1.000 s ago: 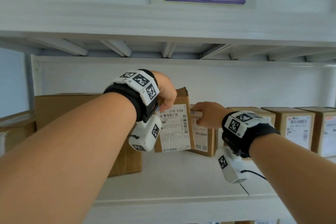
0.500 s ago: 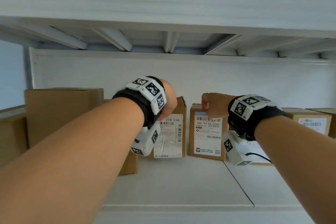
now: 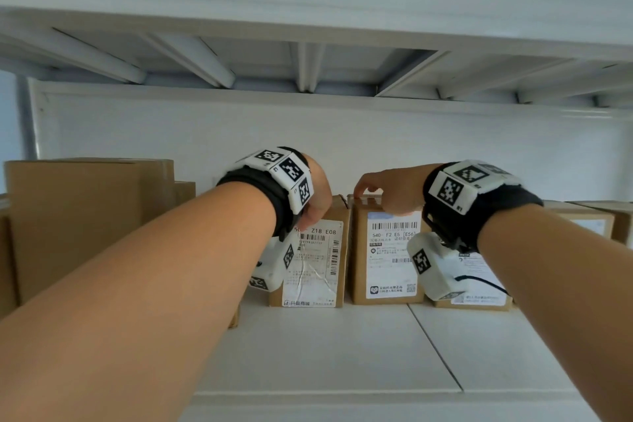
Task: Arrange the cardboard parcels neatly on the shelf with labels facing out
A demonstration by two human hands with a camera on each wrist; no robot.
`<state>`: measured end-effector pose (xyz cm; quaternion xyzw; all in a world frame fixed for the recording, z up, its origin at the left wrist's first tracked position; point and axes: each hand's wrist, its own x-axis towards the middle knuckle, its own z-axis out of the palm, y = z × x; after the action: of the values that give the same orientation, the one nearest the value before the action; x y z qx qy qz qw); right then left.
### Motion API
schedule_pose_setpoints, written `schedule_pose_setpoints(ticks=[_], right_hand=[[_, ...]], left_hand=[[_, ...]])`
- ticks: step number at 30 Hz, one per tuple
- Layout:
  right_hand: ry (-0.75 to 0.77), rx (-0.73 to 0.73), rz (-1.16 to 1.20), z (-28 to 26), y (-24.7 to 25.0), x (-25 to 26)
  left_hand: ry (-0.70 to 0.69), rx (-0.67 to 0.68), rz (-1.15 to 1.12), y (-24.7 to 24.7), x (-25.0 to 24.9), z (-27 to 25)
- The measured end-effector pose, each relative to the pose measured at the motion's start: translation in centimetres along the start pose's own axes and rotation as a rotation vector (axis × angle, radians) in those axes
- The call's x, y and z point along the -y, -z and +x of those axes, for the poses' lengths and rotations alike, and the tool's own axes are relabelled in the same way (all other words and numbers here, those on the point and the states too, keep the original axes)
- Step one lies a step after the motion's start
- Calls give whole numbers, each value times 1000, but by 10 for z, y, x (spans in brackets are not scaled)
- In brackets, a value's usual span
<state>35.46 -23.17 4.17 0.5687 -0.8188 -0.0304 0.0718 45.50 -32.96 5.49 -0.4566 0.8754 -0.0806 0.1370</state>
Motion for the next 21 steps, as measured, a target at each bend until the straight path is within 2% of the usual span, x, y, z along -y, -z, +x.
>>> schedule_pose_setpoints(ticks=[3, 7, 13, 18, 21], right_hand=[[-14, 3, 1, 0, -2, -1], [-21, -9, 41, 0, -2, 3], [-56, -29, 94, -4, 0, 11], [-39, -136, 158, -17, 15, 25], [-24, -198, 204, -23, 25, 37]], left_hand=[[-20, 112, -31, 4, -1, 19], [-48, 120, -81, 0, 3, 25], [-50, -23, -130, 1, 10, -2], [-49, -159, -47, 1, 26, -21], [-71, -205, -76, 4, 44, -29]])
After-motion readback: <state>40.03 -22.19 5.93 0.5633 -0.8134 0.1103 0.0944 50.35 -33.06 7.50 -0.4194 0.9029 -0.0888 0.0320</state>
